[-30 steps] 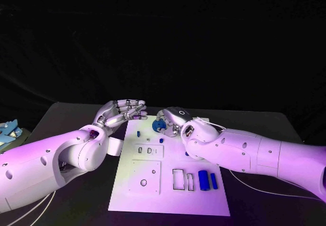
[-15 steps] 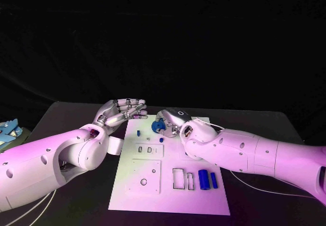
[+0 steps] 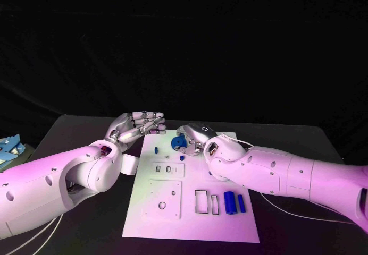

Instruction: Assemble the parts on the task board

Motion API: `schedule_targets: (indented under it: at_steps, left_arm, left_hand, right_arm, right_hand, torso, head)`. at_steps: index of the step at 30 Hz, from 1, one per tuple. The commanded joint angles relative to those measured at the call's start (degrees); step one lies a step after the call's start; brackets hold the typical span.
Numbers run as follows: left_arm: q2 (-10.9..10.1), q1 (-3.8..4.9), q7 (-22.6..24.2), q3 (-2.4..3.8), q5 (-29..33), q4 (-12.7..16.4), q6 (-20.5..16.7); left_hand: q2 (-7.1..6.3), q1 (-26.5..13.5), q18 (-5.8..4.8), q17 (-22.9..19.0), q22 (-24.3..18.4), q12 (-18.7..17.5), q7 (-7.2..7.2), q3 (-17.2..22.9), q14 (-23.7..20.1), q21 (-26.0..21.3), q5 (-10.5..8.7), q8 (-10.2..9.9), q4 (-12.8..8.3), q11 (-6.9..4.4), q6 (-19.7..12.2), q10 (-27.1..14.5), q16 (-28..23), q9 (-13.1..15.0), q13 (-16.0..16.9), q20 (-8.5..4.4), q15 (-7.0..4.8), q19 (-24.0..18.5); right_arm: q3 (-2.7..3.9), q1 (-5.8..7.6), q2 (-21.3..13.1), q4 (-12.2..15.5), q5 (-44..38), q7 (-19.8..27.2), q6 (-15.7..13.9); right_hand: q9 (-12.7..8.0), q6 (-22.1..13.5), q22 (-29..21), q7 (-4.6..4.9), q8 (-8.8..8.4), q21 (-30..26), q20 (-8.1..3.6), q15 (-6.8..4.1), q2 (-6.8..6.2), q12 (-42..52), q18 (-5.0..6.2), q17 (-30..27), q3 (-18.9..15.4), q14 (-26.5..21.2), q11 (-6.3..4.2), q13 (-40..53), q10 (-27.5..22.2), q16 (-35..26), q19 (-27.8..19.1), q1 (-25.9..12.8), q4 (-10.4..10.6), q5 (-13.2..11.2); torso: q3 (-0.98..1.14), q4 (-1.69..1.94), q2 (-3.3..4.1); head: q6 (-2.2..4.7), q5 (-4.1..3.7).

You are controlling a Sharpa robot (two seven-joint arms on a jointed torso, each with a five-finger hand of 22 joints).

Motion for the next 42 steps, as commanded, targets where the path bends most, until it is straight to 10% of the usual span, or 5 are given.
schedule_targets:
  at_steps: [1, 16, 24, 29, 42]
  left_arm:
    - [0.0, 0.04, 0.3, 0.04, 0.2, 0.2, 0.7]
    - [-0.3, 0.05, 0.2, 0.04, 0.2, 0.3, 0.6]
    - [-0.4, 0.04, 0.2, 0.04, 0.2, 0.2, 0.6]
    - [-0.6, 0.04, 0.3, 0.04, 0.2, 0.0, 0.7]
    - [-0.5, 0.02, 0.5, 0.03, 0.2, -1.1, 1.6]
  left_hand:
    - [-0.30, 0.2, 0.15, 0.1, 0.1, -0.2, 2.18, 0.3, -0.2, 0.2, -0.08, -0.3, 0.1, 0.03, -0.6, -0.2, -0.3, -0.1, 0.0, -0.02, 0.17, -0.2]
    - [-0.32, 0.2, 0.14, 0.1, 0.1, -0.4, 2.26, 0.5, -0.2, 0.3, -0.09, -0.4, 0.0, 0.08, -0.6, -0.3, -0.4, -0.1, 0.0, 0.00, 0.21, -0.3]
    - [-0.30, 0.2, 0.14, 0.1, 0.1, -0.4, 2.27, 0.5, -0.2, 0.3, -0.08, -0.4, 0.0, 0.09, -0.6, -0.3, -0.4, -0.1, 0.0, 0.00, 0.21, -0.3]
    - [-0.29, 0.2, 0.15, 0.2, 0.1, -0.4, 2.28, 0.6, -0.2, 0.3, -0.07, -0.5, 0.0, 0.10, -0.7, -0.3, -0.5, -0.1, 0.0, 0.01, 0.22, -0.3]
    - [-0.31, 0.2, 0.14, 0.2, 0.1, -0.5, 2.26, 0.6, -0.2, 0.3, -0.08, -0.5, -0.1, 0.10, -0.7, -0.3, -0.5, -0.1, 0.0, 0.01, 0.22, -0.3]
  right_arm:
    - [0.00, 0.01, -0.4, 0.3, 1.8, 0.5, 2.0]
    - [0.00, 0.05, -1.8, 0.5, 5.3, 0.8, 4.6]
    - [0.06, 0.12, -5.0, 3.2, 5.8, 1.8, 0.6]
    - [0.46, 1.01, -9.9, 7.3, 11.7, 6.6, -0.4]
    - [0.83, 4.02, -23.6, 10.8, 37.8, 23.3, 11.9]
  right_hand:
    - [0.2, 1.4, 0.3, 0.09, -0.06, -0.1, 0.31, 0.23, 0.35, 0.3, -0.51, 12.1, -0.9, 5.2, -0.26, 0.3, 0.3, 0.2, 0.2, -1.1, 1.6, 1.5]
    - [0.7, 4.7, 0.9, -0.84, 0.79, 0.1, -0.31, -0.47, 2.04, 1.1, -0.61, 12.5, -2.3, 5.3, -1.07, 1.3, 1.3, 0.3, 0.5, -4.0, 6.0, 5.5]
    - [0.7, 4.7, 1.2, -0.89, 0.73, 0.3, -0.39, -0.55, 1.95, 1.3, -0.67, 12.6, -2.1, 5.3, -1.15, 1.5, 1.5, 0.3, 0.7, -3.5, 5.8, 5.9]
    - [0.7, 4.9, 0.5, -0.99, 0.69, -0.4, -0.54, -0.68, 1.77, 1.3, -0.48, 11.9, -1.6, 5.2, -1.26, 1.5, 1.5, 0.2, 0.2, -1.8, 4.8, 6.2]
    - [0.8, 5.8, -1.3, -1.04, 0.64, -2.8, -0.59, -0.73, -0.06, 0.8, 0.02, 11.0, 0.9, 4.9, -1.35, 0.8, 0.5, -0.1, -1.4, 7.1, -3.3, 1.0]
  torso:
    - [-0.01, 0.00, 0.00]
    - [0.02, 0.05, 0.00]
    - [0.01, -0.03, -0.04]
    - [0.10, -0.21, -0.19]
    - [0.99, -1.56, -0.78]
  head:
    - [0.04, -0.07]
    - [-0.15, -0.13]
    - [0.18, -0.25]
    - [0.51, -0.39]
    - [0.84, -0.19]
